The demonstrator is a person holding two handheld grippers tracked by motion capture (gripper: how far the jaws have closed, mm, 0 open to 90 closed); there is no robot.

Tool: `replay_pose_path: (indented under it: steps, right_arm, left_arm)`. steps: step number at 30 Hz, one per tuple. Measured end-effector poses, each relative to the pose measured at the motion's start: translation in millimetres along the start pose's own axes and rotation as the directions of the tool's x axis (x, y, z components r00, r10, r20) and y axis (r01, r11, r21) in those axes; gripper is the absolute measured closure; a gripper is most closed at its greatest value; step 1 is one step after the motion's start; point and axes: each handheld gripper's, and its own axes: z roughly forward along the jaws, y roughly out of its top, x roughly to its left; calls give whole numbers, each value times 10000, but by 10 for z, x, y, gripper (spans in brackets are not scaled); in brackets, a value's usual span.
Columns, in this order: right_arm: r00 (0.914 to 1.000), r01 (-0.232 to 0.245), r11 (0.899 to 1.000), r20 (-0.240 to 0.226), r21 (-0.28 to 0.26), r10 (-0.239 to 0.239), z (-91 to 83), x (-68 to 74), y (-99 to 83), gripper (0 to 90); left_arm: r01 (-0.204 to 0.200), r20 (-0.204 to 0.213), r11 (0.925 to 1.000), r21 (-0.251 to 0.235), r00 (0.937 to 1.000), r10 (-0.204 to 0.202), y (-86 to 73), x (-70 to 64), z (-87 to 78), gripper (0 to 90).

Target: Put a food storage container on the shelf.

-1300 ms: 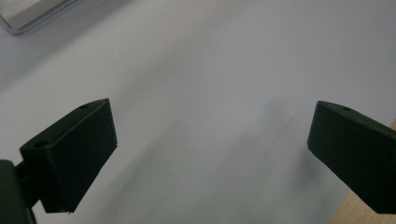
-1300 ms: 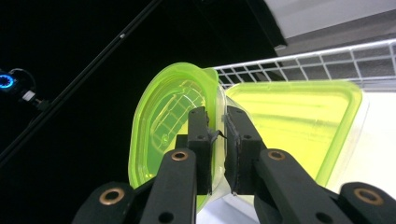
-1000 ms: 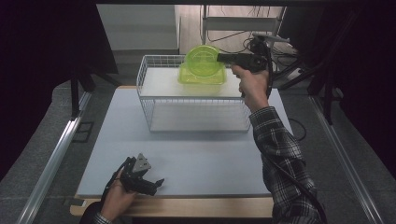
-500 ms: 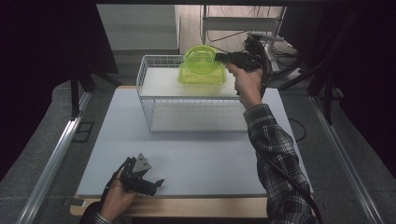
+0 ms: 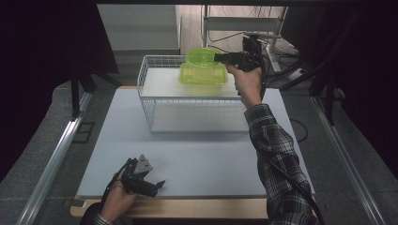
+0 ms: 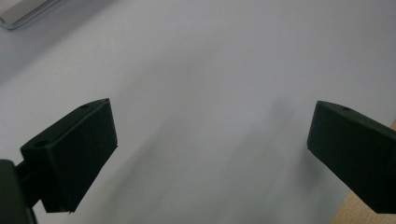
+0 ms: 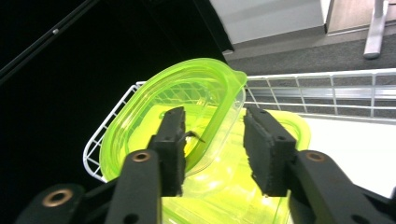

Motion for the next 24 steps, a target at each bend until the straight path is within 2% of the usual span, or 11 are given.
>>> replay_pose_path:
  steps: [5, 14, 24]
  right_arm:
    - [9988, 445, 9990, -199, 43, -445, -66, 13, -19, 403]
    - [9902, 1356, 9906, -357, 198, -1348, -213, 57, -150, 278]
    - [9703, 2415, 9693, -239, 464, -2406, -322, 80, -365, 175]
  left_arm:
    - [-30, -24, 10000, 10, 10000, 30, 0, 0, 1, 12]
    - [-36, -28, 10000, 49, 10000, 36, 2, -8, 8, 12]
    - [-59, -28, 9999, 113, 10000, 59, 2, -11, 12, 12]
